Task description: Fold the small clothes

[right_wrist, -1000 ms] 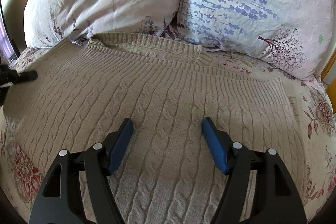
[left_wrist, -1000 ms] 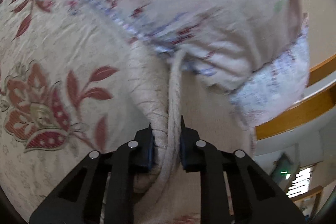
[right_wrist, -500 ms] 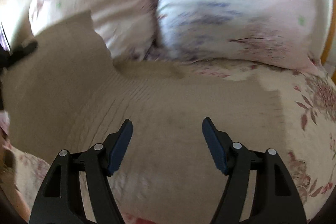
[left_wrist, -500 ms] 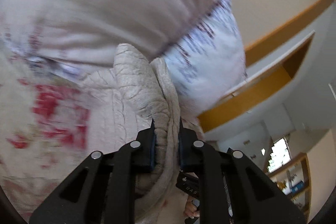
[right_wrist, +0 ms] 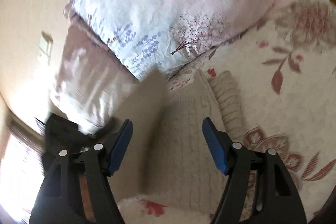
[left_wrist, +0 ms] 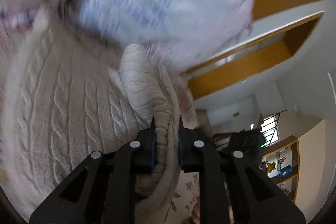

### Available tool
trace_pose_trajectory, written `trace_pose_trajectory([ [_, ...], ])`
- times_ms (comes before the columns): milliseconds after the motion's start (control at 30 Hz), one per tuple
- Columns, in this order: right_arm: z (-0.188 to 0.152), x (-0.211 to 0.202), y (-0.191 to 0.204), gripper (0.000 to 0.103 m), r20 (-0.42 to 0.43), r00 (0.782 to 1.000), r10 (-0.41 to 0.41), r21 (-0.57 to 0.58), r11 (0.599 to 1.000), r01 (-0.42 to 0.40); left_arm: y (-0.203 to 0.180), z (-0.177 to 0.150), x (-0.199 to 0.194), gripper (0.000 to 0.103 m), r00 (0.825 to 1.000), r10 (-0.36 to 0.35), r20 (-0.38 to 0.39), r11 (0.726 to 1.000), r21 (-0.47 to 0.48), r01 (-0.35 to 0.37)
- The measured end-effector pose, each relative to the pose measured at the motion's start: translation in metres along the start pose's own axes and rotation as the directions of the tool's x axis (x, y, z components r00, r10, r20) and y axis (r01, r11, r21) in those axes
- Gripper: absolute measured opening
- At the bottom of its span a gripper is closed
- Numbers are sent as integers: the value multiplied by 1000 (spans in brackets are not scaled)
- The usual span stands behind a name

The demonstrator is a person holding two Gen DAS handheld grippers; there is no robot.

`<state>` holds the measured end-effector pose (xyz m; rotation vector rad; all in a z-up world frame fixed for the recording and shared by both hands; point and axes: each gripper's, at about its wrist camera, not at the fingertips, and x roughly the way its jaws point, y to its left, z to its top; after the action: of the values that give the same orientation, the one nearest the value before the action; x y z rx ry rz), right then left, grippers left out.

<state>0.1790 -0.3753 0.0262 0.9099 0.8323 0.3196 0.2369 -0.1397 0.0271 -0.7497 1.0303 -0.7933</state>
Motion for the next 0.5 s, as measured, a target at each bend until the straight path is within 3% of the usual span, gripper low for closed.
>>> trace_pose_trajectory([
  [100,2,2,-5,70,-35,999,16,32,999,-15,3,-8,13,23,996,-46,-71,999,-28,44],
  [133,3,3,-4,70,-51,999,13,27,1000,-11,-3,-10,7,33,996,-50,-76,999,5,51],
  [167,3,3,-3,70,-65,998,1,19,1000,0,-7,-12,-2,49,997,-41,-66,998,39,44],
  [233,3,5,-3,70,-90,996,-23,14,1000,24,-16,-13,-30,61,1000,-11,-1,993,120,11],
  [300,4,7,-6,70,-115,992,-52,17,998,54,-20,-16,-58,67,995,64,80,980,183,-78],
  [367,4,12,-8,70,-152,985,-82,16,996,85,-15,-17,-85,70,969,178,172,952,221,-214],
  [433,3,16,-10,70,-190,975,-113,7,993,117,-3,-19,-100,70,929,298,219,915,211,-343],
  [500,-1,20,-9,69,-230,966,-118,-7,993,119,13,-20,-105,70,908,358,217,899,181,-398],
])
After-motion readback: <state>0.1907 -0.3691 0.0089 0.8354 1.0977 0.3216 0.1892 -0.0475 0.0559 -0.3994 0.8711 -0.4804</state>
